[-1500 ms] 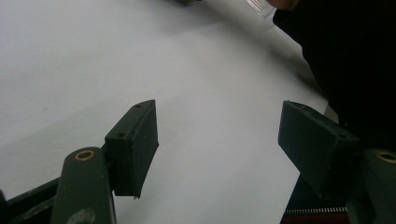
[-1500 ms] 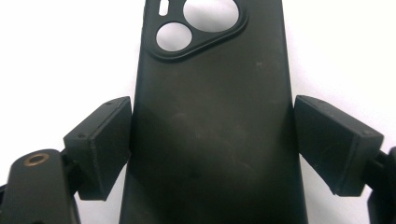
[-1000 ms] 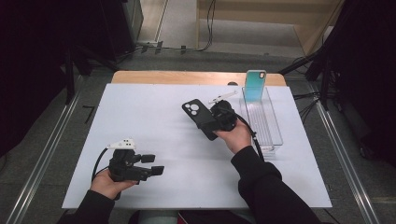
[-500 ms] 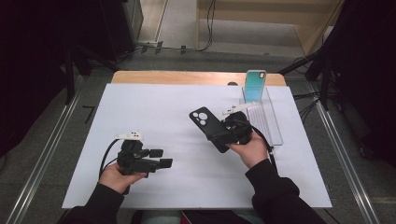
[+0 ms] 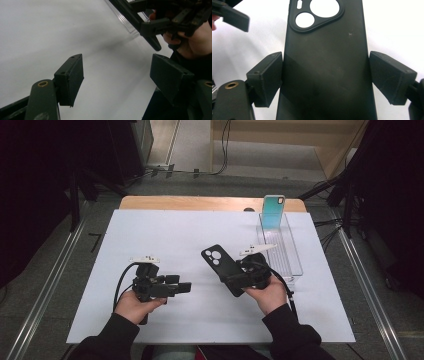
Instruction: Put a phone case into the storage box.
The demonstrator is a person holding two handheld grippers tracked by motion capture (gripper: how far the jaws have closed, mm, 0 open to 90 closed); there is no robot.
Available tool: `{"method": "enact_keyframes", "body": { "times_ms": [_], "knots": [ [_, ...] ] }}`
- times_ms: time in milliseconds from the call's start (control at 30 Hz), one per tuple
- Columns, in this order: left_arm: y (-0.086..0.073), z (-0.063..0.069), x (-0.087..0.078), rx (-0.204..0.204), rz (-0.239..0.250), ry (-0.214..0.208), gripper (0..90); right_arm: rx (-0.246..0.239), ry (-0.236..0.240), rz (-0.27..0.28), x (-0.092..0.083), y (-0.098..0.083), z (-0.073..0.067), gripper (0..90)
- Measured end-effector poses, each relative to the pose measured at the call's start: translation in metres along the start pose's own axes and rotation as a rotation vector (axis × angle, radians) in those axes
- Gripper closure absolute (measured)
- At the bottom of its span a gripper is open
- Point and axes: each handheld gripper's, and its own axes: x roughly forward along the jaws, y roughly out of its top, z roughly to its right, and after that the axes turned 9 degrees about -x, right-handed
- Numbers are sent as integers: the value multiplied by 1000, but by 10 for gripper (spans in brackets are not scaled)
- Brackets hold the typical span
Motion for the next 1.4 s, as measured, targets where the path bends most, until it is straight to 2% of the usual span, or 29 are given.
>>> {"method": "enact_keyframes", "body": {
  "times_ms": [133,233,400,600,700,900,1067,1133,1200,1267,1400],
  "knots": [
    [4,1,3,-28,-6,13,270,21,5,0,4,-5,-7,138],
    [7,3,5,-10,0,27,270,53,5,5,8,-9,-10,138],
    [15,4,8,-20,-4,49,270,98,-21,24,14,-15,-17,137],
    [26,4,10,-34,32,69,271,113,-27,36,22,-18,-26,136],
    [30,4,10,-49,47,69,271,133,-25,64,22,-19,-29,136],
    [38,3,12,-74,61,86,271,166,-30,85,26,-20,-33,136],
    [43,1,13,-87,78,114,271,169,-24,119,34,-17,-43,135],
    [44,0,15,-87,79,121,271,199,-13,134,38,-17,-47,135],
    [44,0,17,-88,82,133,271,209,-8,145,40,-16,-49,134],
    [44,2,20,-66,93,171,271,214,-4,153,42,-16,-51,134],
    [45,2,27,-83,101,172,292,233,0,183,47,-16,-54,133]
  ]
}}
